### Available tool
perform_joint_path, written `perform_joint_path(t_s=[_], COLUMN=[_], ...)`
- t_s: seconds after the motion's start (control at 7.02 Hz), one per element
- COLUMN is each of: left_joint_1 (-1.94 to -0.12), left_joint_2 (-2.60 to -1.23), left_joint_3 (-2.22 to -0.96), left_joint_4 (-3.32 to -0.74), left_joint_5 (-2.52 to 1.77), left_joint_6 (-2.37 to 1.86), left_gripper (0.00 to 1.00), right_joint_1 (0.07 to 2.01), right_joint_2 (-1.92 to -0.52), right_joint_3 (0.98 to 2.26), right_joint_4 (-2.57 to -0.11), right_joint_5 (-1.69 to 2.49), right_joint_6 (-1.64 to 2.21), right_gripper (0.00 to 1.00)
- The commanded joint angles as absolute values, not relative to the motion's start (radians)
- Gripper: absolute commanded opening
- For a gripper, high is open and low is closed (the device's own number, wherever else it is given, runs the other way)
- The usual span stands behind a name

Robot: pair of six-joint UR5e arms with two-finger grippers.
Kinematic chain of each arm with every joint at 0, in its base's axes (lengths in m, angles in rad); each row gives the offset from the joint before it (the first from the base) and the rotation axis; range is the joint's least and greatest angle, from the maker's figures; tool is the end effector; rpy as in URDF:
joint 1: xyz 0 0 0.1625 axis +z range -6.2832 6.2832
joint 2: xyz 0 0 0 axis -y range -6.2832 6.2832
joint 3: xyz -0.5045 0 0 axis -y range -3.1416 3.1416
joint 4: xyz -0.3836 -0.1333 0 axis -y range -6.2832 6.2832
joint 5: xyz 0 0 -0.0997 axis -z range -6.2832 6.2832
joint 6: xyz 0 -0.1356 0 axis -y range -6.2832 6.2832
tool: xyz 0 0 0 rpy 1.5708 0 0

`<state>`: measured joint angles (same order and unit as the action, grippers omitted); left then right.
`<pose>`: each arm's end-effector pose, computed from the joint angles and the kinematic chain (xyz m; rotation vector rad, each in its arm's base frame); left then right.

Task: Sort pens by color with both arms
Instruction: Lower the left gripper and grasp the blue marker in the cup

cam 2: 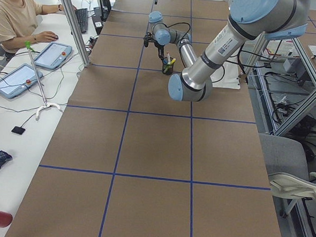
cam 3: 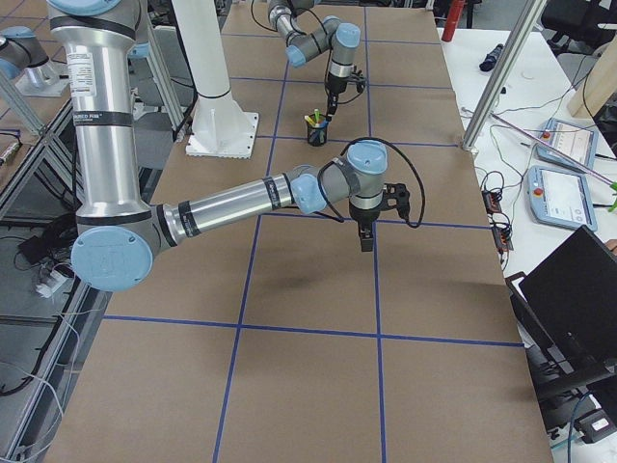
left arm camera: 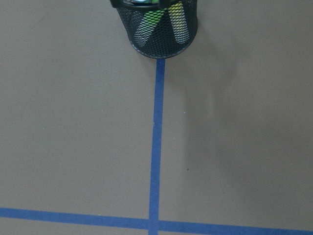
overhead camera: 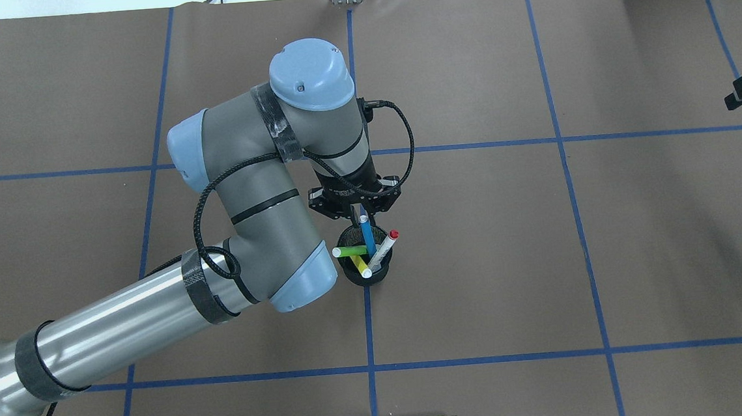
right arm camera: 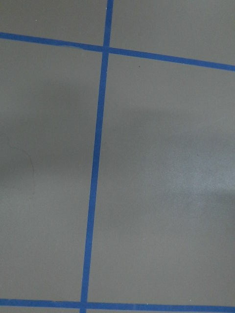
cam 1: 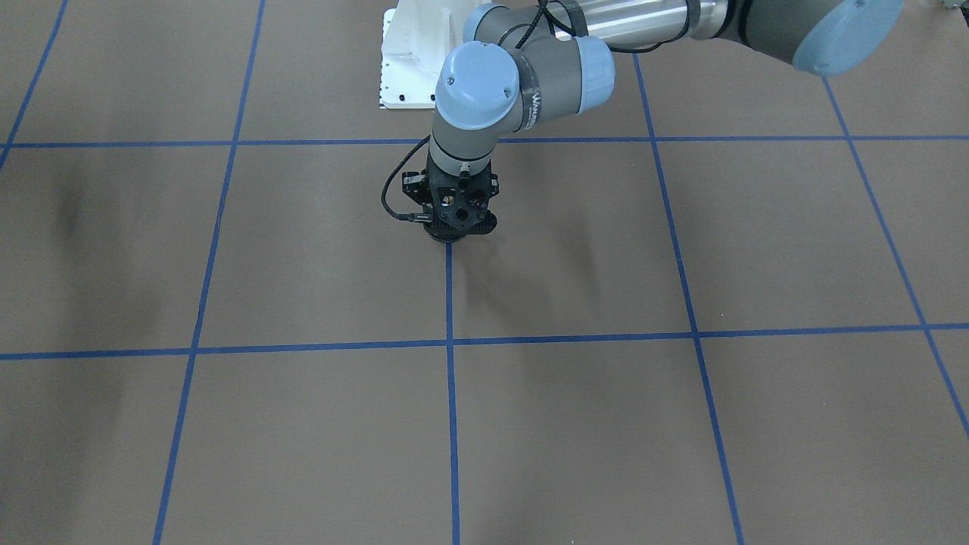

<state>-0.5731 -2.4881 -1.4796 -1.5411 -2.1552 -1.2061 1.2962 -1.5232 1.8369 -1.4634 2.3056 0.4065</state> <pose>0.6498 -0.4890 0.1950 -0.1434 0.9373 0.0401 -0.1005 -0.5130 0.5991 0.1369 -0.8155 -0.0304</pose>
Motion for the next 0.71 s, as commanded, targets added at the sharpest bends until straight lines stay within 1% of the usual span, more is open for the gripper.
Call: perform_joint_path(t_s=[0.0, 0.28, 0.57], left_joint_1=[-0.572, -0.572, -0.574], left_joint_2=[-2.488, -2.487, -2.487], left_joint_3=[-1.480, -1.486, -1.518], left_joint_4=[-1.543, -1.542, -1.534], left_joint_5=[-2.155, -2.154, -2.148], left_joint_6=[-1.206, -1.206, -1.207], left_gripper=[0.29, 0.00, 0.00], right_joint_1=[1.296, 1.296, 1.296], right_joint_2=[-1.525, -1.526, -1.526], right_joint_3=[1.838, 1.838, 1.838], right_joint_4=[-1.463, -1.463, -1.463], right_joint_5=[2.306, 2.306, 2.306], right_joint_6=[0.407, 0.407, 0.407], right_gripper=[1.00, 1.00, 1.00])
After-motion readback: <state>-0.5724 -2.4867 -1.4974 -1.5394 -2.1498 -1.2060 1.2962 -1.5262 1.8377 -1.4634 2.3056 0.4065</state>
